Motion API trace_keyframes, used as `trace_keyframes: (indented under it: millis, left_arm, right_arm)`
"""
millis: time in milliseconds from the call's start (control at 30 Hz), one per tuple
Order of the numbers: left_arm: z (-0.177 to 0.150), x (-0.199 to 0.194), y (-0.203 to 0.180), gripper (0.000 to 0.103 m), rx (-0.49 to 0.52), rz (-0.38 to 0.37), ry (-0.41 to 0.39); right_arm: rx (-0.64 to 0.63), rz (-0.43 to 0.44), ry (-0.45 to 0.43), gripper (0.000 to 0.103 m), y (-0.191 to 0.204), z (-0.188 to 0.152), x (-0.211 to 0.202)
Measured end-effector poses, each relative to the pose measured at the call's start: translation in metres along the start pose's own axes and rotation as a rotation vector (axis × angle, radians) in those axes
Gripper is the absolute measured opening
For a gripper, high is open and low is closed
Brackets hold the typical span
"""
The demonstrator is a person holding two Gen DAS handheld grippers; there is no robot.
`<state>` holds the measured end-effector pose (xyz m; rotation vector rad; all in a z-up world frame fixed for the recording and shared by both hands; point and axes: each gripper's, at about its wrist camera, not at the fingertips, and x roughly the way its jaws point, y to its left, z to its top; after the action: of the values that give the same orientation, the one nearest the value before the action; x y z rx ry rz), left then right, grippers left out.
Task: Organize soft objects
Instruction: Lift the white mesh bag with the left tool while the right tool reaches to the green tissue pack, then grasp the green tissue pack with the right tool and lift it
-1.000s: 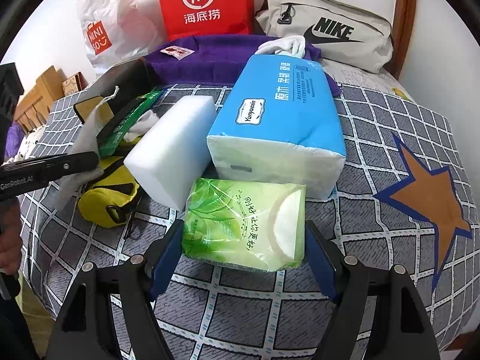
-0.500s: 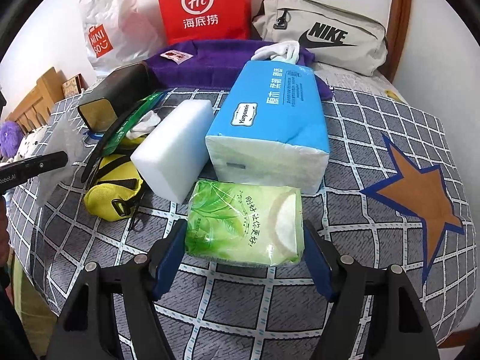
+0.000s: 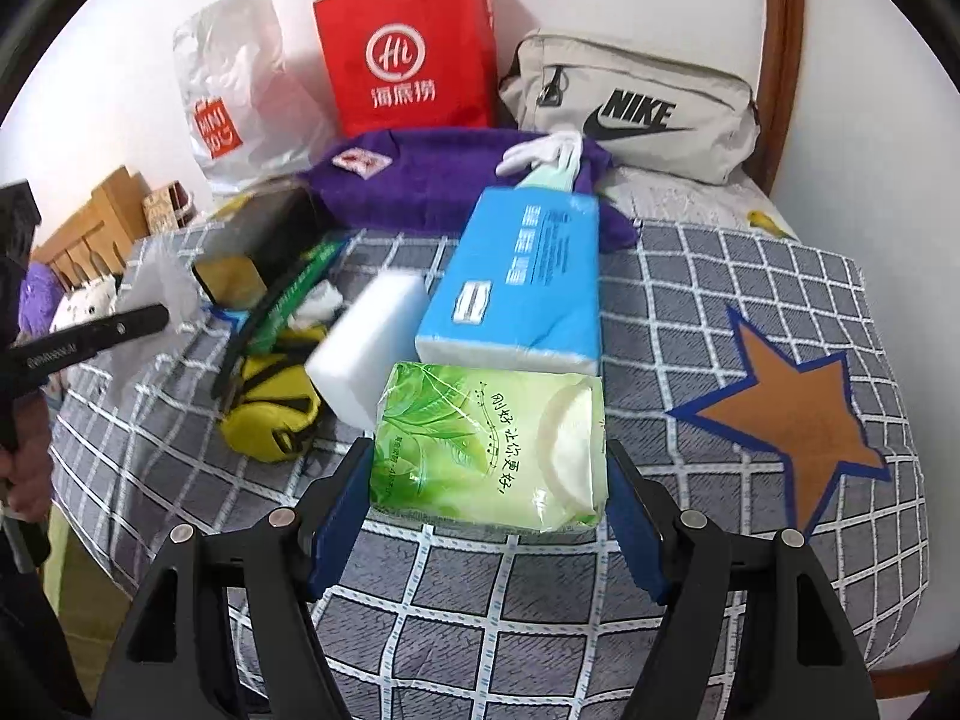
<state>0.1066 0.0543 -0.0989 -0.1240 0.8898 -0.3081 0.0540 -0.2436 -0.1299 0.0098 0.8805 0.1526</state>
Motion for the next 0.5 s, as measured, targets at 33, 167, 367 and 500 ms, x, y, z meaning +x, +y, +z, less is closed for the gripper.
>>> trace_keyframes:
  millis: [33,167,367,500]
  left_arm:
    - [0.002,-0.001,-0.001,0.009,0.003,0.002,-0.003]
    - [0.012,-0.006,-0.003,0.009,0.003,0.024,-0.003]
    - [0.03,-0.009,-0.001,0.009,-0.017,0.04,-0.012]
    - [0.041,-0.009,-0.002,0.009,-0.021,0.04,-0.014]
  right_arm:
    - [0.001,0.001,-0.005,0.073,-0.001,0.002,-0.002]
    - [0.001,0.003,-0.03,0.073,-0.002,0.014,-0.011]
    - [-0.015,-0.002,-0.064,0.073,-0.005,0.039,-0.02]
    - [-0.012,-0.008,-0.077,0.073,-0.009,0.056,-0.02]
